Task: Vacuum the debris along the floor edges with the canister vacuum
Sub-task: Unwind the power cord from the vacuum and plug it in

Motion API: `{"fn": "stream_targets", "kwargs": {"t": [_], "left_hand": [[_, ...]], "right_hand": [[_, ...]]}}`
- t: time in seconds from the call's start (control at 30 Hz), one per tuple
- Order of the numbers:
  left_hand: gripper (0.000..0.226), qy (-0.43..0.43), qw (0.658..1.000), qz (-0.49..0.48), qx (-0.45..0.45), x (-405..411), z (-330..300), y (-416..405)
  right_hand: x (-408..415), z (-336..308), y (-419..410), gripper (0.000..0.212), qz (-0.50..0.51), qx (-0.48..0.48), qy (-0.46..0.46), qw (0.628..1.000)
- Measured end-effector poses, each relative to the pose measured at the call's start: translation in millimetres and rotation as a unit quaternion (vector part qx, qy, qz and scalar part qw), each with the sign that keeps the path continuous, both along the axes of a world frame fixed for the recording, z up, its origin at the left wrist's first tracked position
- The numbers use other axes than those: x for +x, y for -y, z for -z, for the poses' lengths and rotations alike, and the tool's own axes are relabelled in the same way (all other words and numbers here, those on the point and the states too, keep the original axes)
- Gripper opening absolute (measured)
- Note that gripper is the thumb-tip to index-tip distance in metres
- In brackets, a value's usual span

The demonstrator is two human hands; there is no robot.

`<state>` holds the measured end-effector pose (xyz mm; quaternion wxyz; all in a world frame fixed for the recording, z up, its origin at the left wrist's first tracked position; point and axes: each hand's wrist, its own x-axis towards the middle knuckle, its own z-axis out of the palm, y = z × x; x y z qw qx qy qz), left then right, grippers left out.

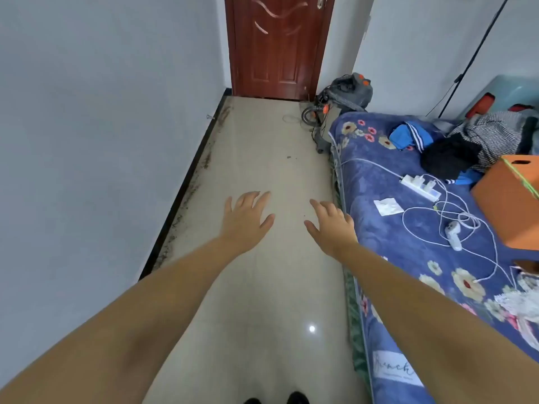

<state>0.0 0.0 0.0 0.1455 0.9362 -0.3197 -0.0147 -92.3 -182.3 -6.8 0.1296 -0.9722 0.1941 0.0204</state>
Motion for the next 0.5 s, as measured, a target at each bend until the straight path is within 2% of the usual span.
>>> {"fn": "stream_targets", "kwargs": {"t": [0.23,0.5], "left_hand": [[0.052,-0.016,1.000,0.010,0.015,38,0,22],[0.050,-0.023,0.999,0.021,0.006,134,-4,102]], "right_hand": [[21,7,21,0.051,0.015,-0.003,-0.042,0.999],[117,3,99,0.049,0.015,-0.014,-0.042,0.999]]}}
